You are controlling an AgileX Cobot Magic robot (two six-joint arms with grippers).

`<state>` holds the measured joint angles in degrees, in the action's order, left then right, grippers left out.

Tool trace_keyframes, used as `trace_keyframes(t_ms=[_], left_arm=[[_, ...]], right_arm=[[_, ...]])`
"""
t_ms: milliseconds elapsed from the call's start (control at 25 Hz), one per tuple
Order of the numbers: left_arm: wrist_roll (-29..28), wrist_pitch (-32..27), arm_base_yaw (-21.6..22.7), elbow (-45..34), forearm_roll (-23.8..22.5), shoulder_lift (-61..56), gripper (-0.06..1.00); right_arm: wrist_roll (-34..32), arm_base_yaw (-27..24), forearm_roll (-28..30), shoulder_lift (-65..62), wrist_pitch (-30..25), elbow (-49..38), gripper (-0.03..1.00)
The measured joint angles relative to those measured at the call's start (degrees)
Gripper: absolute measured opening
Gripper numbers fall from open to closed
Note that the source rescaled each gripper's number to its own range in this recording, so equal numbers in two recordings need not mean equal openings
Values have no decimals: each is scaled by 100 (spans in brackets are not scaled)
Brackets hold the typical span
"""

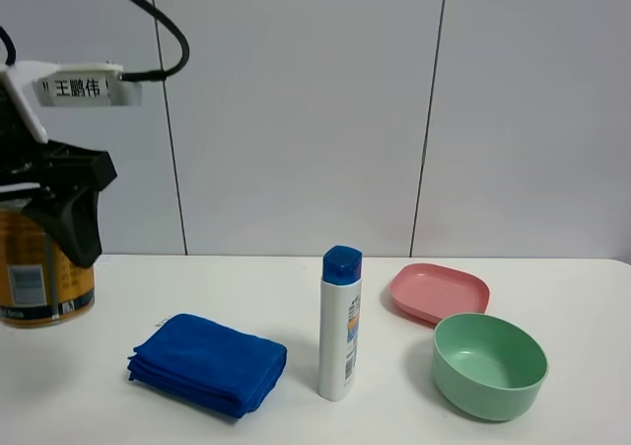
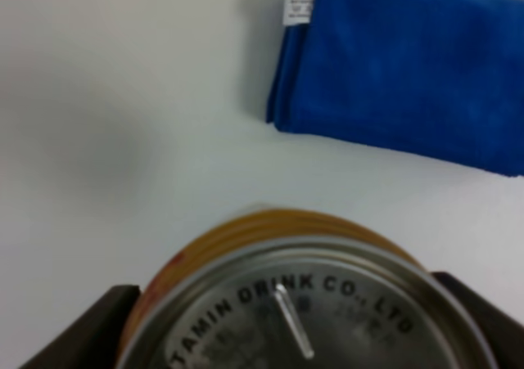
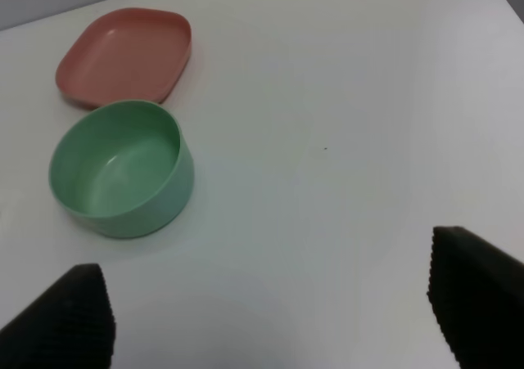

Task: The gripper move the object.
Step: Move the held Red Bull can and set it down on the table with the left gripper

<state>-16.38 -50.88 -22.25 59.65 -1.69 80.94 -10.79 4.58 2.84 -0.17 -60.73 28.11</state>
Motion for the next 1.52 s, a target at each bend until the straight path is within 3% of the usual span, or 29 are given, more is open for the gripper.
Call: trace_keyframes(t_ms=[360, 680, 1520], left_arm=[[133, 1383, -272, -1163, 330, 266, 0], [978, 2383, -550, -1616, 799, 288, 0], [1963, 2921, -601, -1917, 1173, 1050, 0]], right_arm=[[0, 0, 0, 0, 0, 0, 100], [0, 0, 0, 0, 0, 0, 100], [0, 0, 0, 0, 0, 0, 100]])
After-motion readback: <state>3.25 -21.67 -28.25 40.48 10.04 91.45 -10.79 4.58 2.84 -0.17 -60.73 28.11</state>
